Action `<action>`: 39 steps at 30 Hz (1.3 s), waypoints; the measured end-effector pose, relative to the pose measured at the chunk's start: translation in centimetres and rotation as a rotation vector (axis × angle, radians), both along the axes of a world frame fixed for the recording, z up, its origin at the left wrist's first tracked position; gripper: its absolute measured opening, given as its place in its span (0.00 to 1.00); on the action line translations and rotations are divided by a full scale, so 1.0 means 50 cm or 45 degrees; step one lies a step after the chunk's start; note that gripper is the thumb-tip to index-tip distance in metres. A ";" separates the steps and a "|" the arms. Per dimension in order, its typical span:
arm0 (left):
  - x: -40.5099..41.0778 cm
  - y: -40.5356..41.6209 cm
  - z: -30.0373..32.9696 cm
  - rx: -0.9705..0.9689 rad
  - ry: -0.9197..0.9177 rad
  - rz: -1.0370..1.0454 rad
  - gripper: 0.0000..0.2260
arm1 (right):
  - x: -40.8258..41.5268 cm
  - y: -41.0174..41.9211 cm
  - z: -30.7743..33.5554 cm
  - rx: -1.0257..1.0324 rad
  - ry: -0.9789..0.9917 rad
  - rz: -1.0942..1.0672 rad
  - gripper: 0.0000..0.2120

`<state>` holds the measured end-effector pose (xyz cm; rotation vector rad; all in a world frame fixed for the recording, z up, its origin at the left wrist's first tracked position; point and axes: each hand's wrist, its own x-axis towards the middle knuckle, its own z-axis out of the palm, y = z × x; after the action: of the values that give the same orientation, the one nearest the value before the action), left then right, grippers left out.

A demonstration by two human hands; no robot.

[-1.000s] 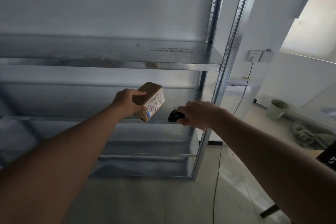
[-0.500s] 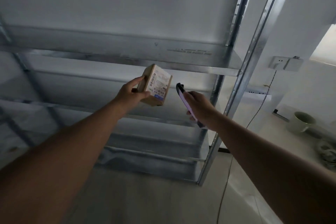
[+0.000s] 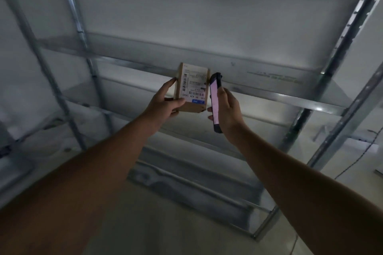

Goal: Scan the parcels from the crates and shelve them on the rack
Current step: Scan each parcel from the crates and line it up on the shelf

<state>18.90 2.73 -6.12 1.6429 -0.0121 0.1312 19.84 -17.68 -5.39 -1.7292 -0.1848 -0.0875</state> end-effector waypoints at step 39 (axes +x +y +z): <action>0.370 1.151 0.066 0.272 -0.274 0.519 0.48 | 0.566 1.273 0.036 -0.002 -0.661 0.428 0.23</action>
<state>37.38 60.28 -2.81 1.8200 0.1494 0.6364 48.17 45.95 -3.61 -1.6253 -0.8525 -0.2879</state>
